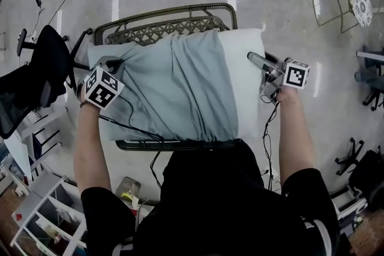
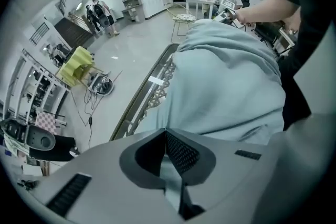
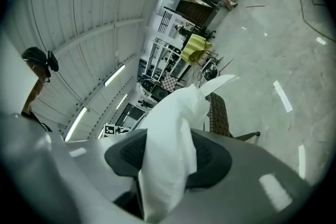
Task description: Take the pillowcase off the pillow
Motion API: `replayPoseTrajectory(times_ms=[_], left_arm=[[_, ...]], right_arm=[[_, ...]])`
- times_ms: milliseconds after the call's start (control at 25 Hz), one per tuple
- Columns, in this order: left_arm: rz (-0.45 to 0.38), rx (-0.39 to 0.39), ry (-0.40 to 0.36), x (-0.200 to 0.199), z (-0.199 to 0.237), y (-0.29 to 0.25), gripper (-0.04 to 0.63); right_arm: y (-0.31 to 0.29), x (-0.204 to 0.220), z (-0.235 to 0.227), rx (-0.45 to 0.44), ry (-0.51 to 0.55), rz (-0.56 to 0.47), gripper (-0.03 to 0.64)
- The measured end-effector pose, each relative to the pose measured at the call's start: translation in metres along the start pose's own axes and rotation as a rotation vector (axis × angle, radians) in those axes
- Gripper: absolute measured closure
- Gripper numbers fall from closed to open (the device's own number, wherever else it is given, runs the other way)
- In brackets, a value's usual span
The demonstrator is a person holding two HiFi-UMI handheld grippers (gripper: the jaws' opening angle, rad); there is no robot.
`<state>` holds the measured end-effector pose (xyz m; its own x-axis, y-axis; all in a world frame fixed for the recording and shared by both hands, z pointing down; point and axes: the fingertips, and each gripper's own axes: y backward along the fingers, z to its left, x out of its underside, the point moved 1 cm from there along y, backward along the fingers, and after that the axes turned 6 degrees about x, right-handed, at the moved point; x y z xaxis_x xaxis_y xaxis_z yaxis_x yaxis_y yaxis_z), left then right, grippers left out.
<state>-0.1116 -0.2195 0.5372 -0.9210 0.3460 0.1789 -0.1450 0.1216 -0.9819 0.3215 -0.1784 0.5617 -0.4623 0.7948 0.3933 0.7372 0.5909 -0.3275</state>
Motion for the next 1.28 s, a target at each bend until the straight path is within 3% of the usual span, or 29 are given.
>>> replayPoseTrajectory(times_ms=[160,240,400,480,600,720,800,840,920,1080,1280], left_arm=[[-0.007,-0.005,0.056,0.023,0.014,0.013,0.589],[-0.018,-0.011,0.052,0.012,0.013,0.016,0.589],[-0.220,0.013,-0.017,-0.081,-0.004,0.023,0.561],[-0.290,0.084,-0.059,-0.128,-0.021,0.018,0.469],[-0.251,0.153,-0.132,-0.159,-0.041,-0.008,0.420],[-0.184,0.220,-0.144,-0.158,-0.052,-0.032,0.423],[-0.161,0.251,-0.136,-0.155,-0.057,-0.039,0.502],[-0.148,0.251,-0.140,-0.152,-0.059,-0.041,0.551],[-0.121,0.220,-0.157,-0.145,-0.060,-0.043,0.585],[-0.076,0.154,-0.168,-0.125,-0.052,-0.039,0.588],[-0.068,0.115,-0.124,-0.080,-0.036,-0.023,0.589]], right_arm=[[0.004,-0.002,0.004,-0.006,0.017,0.005,0.419],[0.003,0.001,0.005,0.003,0.021,0.015,0.429],[0.003,0.004,0.014,0.009,0.039,0.032,0.431],[0.005,0.004,0.017,0.006,0.043,0.030,0.431],[0.007,0.006,0.018,0.010,0.044,0.027,0.430],[0.007,0.009,0.018,0.015,0.039,0.026,0.430],[0.009,0.010,0.016,0.019,0.035,0.019,0.431],[0.010,0.011,0.015,0.023,0.032,0.013,0.433],[0.011,0.011,0.013,0.033,0.021,-0.001,0.437],[0.012,0.007,0.012,0.038,0.030,-0.020,0.442],[0.016,0.004,0.011,0.046,0.011,-0.037,0.443]])
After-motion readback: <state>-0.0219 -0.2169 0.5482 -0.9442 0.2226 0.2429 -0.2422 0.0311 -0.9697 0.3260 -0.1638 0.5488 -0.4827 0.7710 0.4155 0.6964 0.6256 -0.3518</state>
